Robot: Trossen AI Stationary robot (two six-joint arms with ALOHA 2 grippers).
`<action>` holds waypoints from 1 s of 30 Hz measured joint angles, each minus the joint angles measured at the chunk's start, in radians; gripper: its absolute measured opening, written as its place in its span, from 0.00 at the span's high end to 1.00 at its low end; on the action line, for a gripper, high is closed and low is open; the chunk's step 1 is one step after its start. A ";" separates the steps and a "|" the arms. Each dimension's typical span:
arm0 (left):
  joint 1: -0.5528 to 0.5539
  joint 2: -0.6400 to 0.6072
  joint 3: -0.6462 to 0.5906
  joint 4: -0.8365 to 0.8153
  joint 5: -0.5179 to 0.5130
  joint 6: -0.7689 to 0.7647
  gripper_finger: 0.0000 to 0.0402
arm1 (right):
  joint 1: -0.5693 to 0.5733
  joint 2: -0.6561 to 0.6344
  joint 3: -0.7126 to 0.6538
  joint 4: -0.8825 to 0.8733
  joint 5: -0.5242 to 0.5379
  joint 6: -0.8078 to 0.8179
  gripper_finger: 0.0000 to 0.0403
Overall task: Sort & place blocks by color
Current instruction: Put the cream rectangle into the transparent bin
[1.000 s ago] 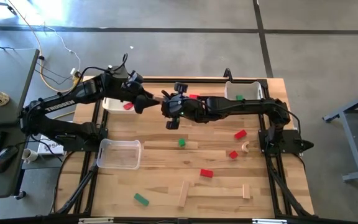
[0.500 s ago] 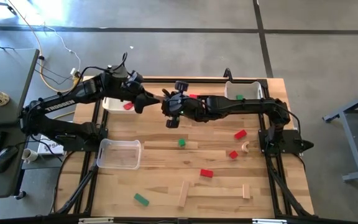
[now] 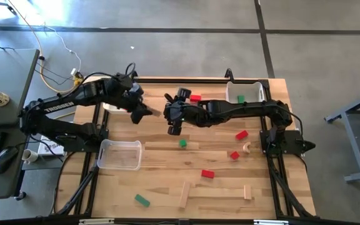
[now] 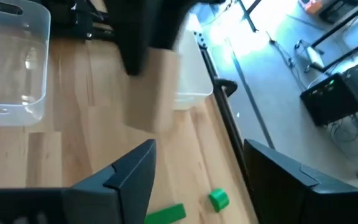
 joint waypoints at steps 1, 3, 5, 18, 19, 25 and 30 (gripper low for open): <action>-0.016 -0.003 0.000 -0.030 -0.002 -0.001 0.74 | 0.001 0.000 0.000 -0.013 0.000 0.015 0.44; -0.054 -0.011 0.000 -0.090 -0.020 -0.021 0.74 | 0.002 0.000 0.000 -0.041 -0.002 0.056 0.43; -0.100 -0.021 0.000 -0.158 -0.060 -0.050 0.74 | 0.002 0.000 0.000 -0.071 -0.017 0.102 0.43; -0.449 -0.051 -0.002 -0.483 -0.291 -0.397 0.74 | 0.001 0.000 0.000 -0.230 -0.318 0.428 0.43; -0.475 -0.051 -0.007 -0.483 -0.294 -0.431 0.74 | 0.001 0.000 0.000 -0.241 -0.335 0.443 0.43; -0.621 -0.056 -0.086 -0.479 -0.256 -0.608 0.74 | 0.004 0.000 -0.005 -0.312 -0.441 0.543 0.43; -0.721 -0.055 -0.157 -0.464 -0.249 -0.745 0.74 | 0.027 0.000 -0.005 -0.353 -0.452 0.567 0.43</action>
